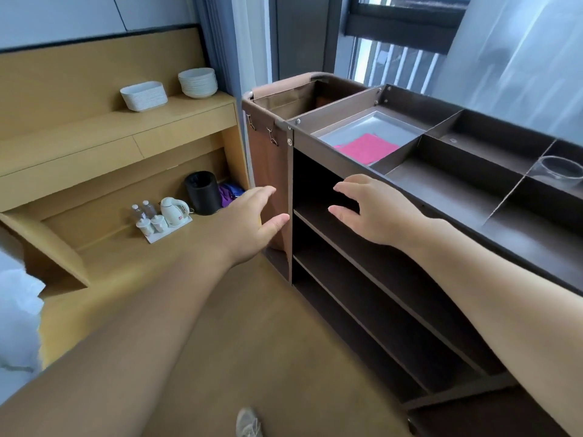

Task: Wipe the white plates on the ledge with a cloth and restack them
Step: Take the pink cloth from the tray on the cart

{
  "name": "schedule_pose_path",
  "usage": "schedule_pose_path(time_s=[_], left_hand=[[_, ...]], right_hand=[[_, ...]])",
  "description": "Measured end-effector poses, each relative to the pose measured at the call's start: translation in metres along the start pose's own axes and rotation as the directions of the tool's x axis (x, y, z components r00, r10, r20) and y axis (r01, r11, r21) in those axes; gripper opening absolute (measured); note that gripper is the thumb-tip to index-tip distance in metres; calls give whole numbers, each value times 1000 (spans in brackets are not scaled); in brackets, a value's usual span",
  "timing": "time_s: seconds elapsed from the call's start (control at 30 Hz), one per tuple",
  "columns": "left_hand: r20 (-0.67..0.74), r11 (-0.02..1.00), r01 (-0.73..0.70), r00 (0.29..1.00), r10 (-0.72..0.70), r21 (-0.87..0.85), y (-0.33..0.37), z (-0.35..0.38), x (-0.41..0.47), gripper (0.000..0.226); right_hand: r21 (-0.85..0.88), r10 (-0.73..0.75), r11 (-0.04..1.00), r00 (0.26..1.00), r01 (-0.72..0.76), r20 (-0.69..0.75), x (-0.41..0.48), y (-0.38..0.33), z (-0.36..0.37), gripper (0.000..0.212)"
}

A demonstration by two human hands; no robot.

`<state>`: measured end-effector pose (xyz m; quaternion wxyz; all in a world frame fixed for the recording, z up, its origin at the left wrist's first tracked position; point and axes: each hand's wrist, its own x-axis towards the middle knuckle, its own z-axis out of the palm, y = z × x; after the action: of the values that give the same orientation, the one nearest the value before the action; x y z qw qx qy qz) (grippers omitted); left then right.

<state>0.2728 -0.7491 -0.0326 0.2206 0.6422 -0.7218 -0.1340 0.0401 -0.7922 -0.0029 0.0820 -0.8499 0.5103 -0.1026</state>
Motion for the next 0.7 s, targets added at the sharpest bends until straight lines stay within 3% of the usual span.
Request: schedule_pose_path(time_s=[0.3, 0.7], left_hand=[[76, 986, -162, 983, 165, -41, -67, -34, 97, 61], [104, 939, -333, 934, 341, -86, -71, -24, 195, 58]], right_hand=[[-9, 164, 986, 986, -164, -31, 82, -23, 8, 48], [-10, 331, 942, 936, -335, -118, 138, 20, -10, 46]])
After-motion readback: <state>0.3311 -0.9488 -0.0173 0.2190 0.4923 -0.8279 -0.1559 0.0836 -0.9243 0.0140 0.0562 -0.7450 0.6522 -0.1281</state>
